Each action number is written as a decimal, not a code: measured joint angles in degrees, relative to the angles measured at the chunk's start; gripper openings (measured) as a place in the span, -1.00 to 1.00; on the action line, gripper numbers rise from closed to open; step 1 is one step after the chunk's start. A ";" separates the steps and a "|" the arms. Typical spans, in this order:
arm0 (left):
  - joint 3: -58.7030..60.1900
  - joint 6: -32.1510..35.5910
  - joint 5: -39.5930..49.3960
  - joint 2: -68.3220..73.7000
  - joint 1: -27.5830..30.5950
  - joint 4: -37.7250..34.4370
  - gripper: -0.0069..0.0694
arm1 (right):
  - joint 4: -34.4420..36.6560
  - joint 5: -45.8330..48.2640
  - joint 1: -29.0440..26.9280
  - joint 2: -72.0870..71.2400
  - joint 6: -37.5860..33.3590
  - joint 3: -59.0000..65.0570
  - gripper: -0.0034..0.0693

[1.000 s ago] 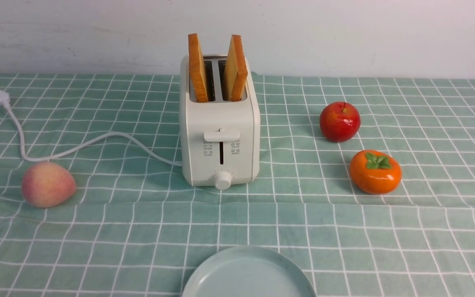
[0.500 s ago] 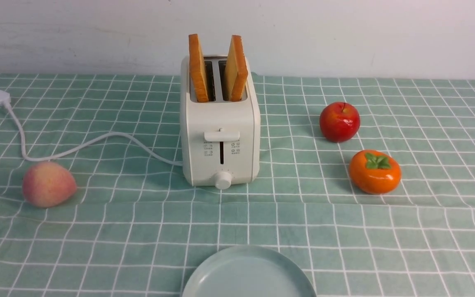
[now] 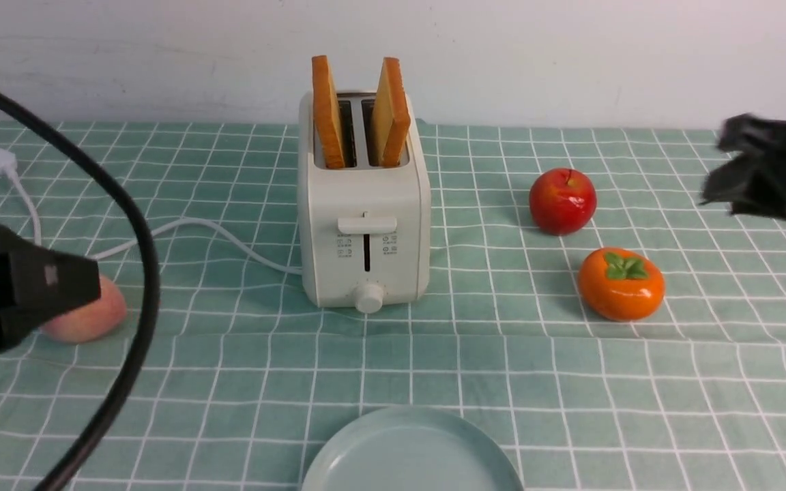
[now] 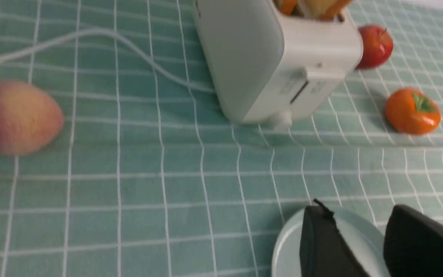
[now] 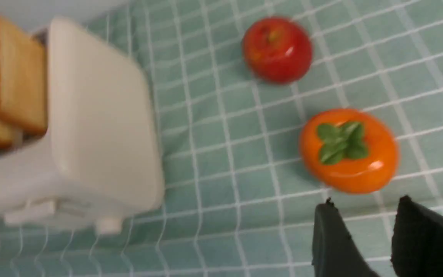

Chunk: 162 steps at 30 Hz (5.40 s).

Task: Take toasted bread from bread machine on blue coffee table place on plate.
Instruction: 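Grasp the toast slice in the toaster and pull it up out of the slot with the right gripper, then place the held slice of bread on top of the slice on the plate with the right gripper, then reach for a toast slice standing in the toaster with the left gripper, then place the slice of bread on the plate with the left gripper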

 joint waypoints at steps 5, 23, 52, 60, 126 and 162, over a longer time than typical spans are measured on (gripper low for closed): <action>0.05 -0.81 6.94 1.50 0.00 -3.24 -0.20 | 8.55 4.09 8.14 16.18 -10.38 -18.39 -0.09; 0.10 -0.88 10.84 1.72 0.00 -4.01 -0.20 | 12.98 -4.64 15.99 45.28 -18.24 -49.24 0.20; 0.10 -0.88 15.49 1.72 0.00 -4.71 -0.20 | 12.87 33.82 0.26 19.90 -17.04 -42.56 -0.58; 0.10 -0.88 15.54 1.72 0.00 -5.35 -0.20 | 28.40 31.07 11.78 20.61 -19.02 -11.30 -0.58; -67.79 -25.74 3.43 67.53 -12.24 26.14 0.68 | -9.74 22.67 20.87 -19.08 -1.15 5.82 0.69; -45.29 18.19 26.81 32.70 -12.25 -19.41 -0.63 | -14.52 21.91 20.87 -19.08 -1.07 5.82 0.68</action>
